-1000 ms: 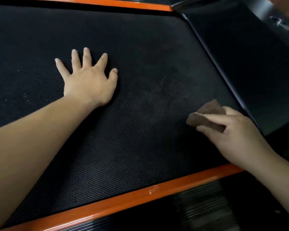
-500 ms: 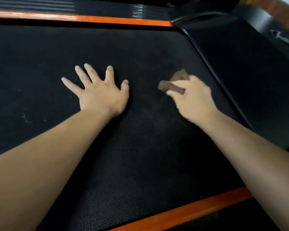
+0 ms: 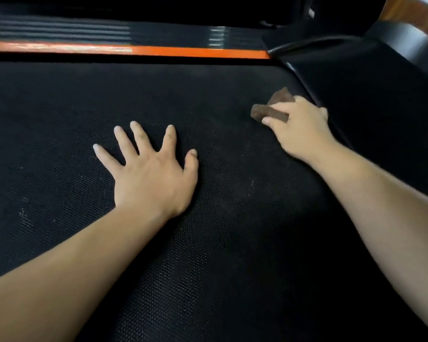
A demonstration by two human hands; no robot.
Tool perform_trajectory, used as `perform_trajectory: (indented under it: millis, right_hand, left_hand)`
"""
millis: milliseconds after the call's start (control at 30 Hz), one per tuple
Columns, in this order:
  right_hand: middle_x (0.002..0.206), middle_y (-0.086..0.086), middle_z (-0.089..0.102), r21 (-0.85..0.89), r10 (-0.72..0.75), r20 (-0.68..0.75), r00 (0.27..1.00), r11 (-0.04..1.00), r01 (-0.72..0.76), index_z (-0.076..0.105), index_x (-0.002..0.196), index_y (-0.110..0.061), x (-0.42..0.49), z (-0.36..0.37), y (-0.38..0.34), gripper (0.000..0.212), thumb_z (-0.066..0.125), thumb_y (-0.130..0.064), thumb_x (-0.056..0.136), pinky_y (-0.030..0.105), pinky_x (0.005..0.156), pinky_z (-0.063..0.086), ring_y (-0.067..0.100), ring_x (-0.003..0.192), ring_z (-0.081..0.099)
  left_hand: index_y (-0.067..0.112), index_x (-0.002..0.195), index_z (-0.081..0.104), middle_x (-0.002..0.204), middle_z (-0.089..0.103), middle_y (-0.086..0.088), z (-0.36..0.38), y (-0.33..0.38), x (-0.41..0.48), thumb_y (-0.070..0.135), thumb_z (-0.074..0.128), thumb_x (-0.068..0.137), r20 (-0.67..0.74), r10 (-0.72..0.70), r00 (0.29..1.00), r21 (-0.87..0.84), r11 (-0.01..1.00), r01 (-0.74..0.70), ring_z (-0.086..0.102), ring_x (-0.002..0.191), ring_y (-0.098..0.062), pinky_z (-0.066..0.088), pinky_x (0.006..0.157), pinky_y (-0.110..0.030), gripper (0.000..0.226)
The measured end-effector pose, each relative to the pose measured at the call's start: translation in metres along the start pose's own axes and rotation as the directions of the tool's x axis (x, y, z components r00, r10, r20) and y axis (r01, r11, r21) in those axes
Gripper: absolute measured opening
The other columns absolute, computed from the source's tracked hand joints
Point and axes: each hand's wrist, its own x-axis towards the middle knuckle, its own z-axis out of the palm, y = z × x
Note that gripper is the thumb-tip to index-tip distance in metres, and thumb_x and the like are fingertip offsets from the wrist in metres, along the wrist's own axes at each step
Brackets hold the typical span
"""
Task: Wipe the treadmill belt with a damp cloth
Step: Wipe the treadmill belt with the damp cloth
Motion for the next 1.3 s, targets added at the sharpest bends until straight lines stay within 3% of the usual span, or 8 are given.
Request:
perform_trajectory:
  millis: [67, 233, 400, 567, 833, 933, 1167, 1300]
  right_hand:
    - [0.12, 0.008, 0.06, -0.063, 0.012, -0.003, 1.0, 0.998, -0.012, 0.07, 0.117, -0.037, 0.033, -0.002, 0.009, 0.028, 0.056, -0.05, 0.097, 0.046, 0.099, 0.03, 0.033, 0.116, 0.054]
    - [0.126, 0.008, 0.062, -0.125, 0.21, -0.087, 0.974, 0.967, -0.22, 0.07, 0.118, -0.031, 0.123, 0.013, 0.013, 0.031, 0.055, -0.049, 0.098, 0.048, 0.106, 0.028, 0.035, 0.119, 0.054]
    - [0.124, 0.009, 0.059, -0.179, 0.08, -0.086, 0.993, 0.979, -0.094, 0.069, 0.12, -0.031, 0.13, 0.023, 0.016, 0.033, 0.051, -0.051, 0.1, 0.049, 0.104, 0.03, 0.036, 0.117, 0.053]
    - [0.126, 0.011, 0.06, -0.271, 0.148, -0.119, 0.982, 0.946, -0.175, 0.067, 0.125, -0.026, 0.15, 0.017, 0.022, 0.037, 0.052, -0.049, 0.1, 0.047, 0.104, 0.031, 0.035, 0.119, 0.053]
    - [0.109, 0.012, 0.063, -0.256, 0.137, -0.085, 0.987, 0.954, -0.154, 0.07, 0.102, -0.027, 0.061, -0.006, 0.039, 0.026, 0.054, -0.047, 0.098, 0.046, 0.092, 0.034, 0.037, 0.106, 0.055]
    - [0.112, 0.012, 0.062, -0.263, 0.116, -0.108, 0.987, 0.954, -0.141, 0.072, 0.11, -0.03, 0.035, -0.009, 0.039, 0.027, 0.054, -0.047, 0.098, 0.046, 0.091, 0.033, 0.038, 0.107, 0.054]
    - [0.119, 0.01, 0.061, -0.264, 0.163, -0.071, 0.984, 0.948, -0.176, 0.071, 0.112, -0.029, 0.127, 0.009, 0.021, 0.029, 0.052, -0.047, 0.101, 0.046, 0.096, 0.032, 0.036, 0.115, 0.052]
    - [0.122, 0.011, 0.059, -0.275, 0.144, -0.061, 0.988, 0.949, -0.155, 0.069, 0.114, -0.028, 0.08, 0.0, 0.03, 0.029, 0.05, -0.046, 0.102, 0.046, 0.095, 0.032, 0.036, 0.116, 0.05]
  left_hand:
    - [0.037, 0.162, 0.005, 0.17, -0.004, -0.023, 0.0, 0.0, 0.001, 0.071, 0.009, 0.098, 0.0, -0.001, 1.0, -0.005, 1.0, 0.001, -0.014, 0.155, -0.044, -0.008, 0.118, -0.072, 0.073]
    - [0.038, 0.162, 0.003, 0.17, -0.005, -0.021, 0.001, 0.001, 0.0, 0.072, 0.009, 0.098, -0.006, -0.005, 1.0, -0.01, 1.0, 0.005, -0.014, 0.156, -0.042, -0.009, 0.119, -0.071, 0.073]
    - [0.039, 0.162, 0.002, 0.171, -0.004, -0.02, 0.001, -0.001, 0.001, 0.072, 0.008, 0.097, -0.007, -0.006, 1.0, -0.003, 1.0, 0.006, -0.013, 0.156, -0.042, -0.008, 0.119, -0.071, 0.073]
    - [0.04, 0.162, 0.002, 0.171, -0.004, -0.019, 0.001, -0.001, 0.0, 0.073, 0.008, 0.097, -0.01, -0.007, 1.0, -0.012, 1.0, 0.007, -0.013, 0.156, -0.041, -0.008, 0.12, -0.07, 0.074]
    - [0.037, 0.163, 0.001, 0.17, -0.005, -0.021, 0.0, 0.002, -0.001, 0.071, 0.008, 0.098, -0.008, -0.008, 1.0, -0.014, 1.0, 0.008, -0.014, 0.156, -0.042, -0.008, 0.119, -0.071, 0.074]
    - [0.037, 0.163, 0.002, 0.17, -0.005, -0.022, -0.001, 0.002, -0.002, 0.07, 0.008, 0.098, -0.008, -0.004, 1.0, -0.011, 1.0, 0.004, -0.014, 0.156, -0.043, -0.008, 0.119, -0.071, 0.073]
    - [0.037, 0.163, 0.005, 0.17, -0.003, -0.022, 0.002, 0.0, 0.001, 0.071, 0.009, 0.098, -0.015, -0.01, 1.0, -0.008, 1.0, 0.01, -0.013, 0.156, -0.043, -0.008, 0.119, -0.071, 0.073]
    - [0.036, 0.162, 0.008, 0.169, -0.002, -0.025, 0.002, -0.001, 0.004, 0.07, 0.009, 0.098, -0.001, -0.007, 1.0, 0.004, 1.0, 0.007, -0.012, 0.155, -0.045, -0.008, 0.117, -0.073, 0.073]
